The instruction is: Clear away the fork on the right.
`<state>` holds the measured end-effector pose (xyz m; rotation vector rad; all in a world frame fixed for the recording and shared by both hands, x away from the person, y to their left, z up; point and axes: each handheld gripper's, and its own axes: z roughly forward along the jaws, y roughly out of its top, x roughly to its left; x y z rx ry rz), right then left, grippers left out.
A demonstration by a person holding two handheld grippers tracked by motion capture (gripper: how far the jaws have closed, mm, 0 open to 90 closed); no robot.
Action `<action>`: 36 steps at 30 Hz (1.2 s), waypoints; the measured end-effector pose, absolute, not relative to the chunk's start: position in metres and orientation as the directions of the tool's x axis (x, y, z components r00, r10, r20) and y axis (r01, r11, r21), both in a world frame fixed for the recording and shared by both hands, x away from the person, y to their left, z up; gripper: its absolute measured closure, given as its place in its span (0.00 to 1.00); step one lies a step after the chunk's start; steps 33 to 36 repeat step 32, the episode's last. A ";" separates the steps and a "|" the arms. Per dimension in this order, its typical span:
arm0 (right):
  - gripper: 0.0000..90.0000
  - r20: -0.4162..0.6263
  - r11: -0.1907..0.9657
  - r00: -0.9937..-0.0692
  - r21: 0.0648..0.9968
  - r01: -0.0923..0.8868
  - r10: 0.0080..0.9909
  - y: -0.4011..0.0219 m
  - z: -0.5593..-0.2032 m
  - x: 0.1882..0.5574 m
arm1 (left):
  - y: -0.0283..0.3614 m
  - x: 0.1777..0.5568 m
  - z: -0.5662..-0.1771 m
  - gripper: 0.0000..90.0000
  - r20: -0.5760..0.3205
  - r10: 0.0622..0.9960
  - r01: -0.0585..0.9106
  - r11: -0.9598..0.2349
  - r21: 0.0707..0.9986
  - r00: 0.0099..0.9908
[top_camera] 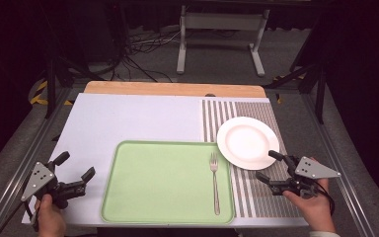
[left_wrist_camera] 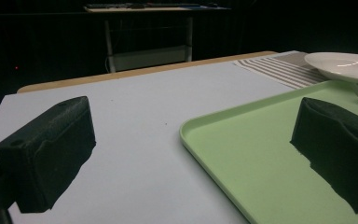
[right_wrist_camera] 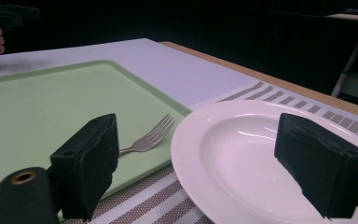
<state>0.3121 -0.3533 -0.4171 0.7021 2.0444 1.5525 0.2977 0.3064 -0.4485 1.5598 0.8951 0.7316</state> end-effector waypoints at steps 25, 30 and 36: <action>0.17 0.056 0.196 -0.702 0.942 0.274 0.710 -0.362 -0.451 0.319 | 0.307 0.297 -0.447 0.00 -0.023 0.859 0.150 -0.063 0.987 0.511; 0.17 0.070 0.183 -0.684 0.939 0.290 0.726 -0.364 -0.451 0.318 | 0.307 0.298 -0.448 0.00 -0.020 0.857 0.147 -0.065 0.987 0.514; 0.17 0.071 0.183 -0.683 0.939 0.292 0.727 -0.364 -0.451 0.318 | 0.307 0.298 -0.448 0.00 -0.021 0.857 0.147 -0.065 0.987 0.515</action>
